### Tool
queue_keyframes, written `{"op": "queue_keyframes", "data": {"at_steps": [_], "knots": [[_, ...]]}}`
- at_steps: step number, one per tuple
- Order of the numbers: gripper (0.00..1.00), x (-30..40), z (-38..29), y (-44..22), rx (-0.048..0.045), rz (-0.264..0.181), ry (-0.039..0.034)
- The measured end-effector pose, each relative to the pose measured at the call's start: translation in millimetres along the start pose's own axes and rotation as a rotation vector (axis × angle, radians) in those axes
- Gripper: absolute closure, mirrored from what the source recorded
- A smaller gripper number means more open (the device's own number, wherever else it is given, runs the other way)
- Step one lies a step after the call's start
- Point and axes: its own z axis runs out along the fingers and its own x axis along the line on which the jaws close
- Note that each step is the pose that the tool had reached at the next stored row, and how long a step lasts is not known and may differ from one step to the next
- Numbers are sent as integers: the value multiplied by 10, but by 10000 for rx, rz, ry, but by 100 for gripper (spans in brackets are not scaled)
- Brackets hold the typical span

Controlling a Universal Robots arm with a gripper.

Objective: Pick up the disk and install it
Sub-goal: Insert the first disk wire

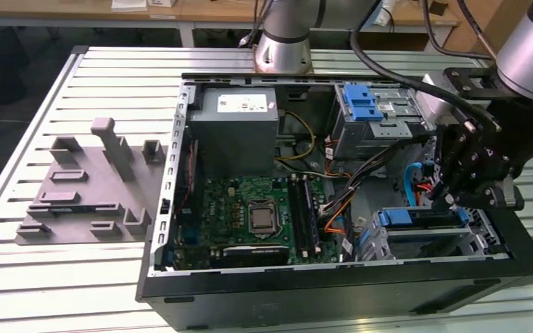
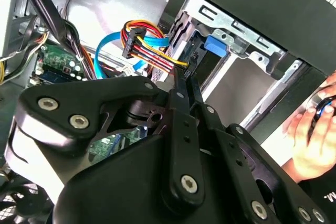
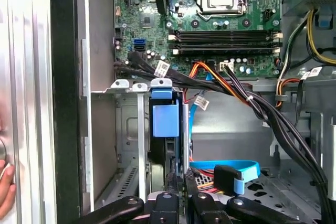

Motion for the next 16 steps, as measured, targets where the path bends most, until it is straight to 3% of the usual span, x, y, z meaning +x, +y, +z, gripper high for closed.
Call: {"op": "queue_keyframes", "data": {"at_steps": [3, 16], "knots": [[84, 0, 9, 1, -14, 397, 11], [84, 22, 34, -19, -102, 280, 15]]}}
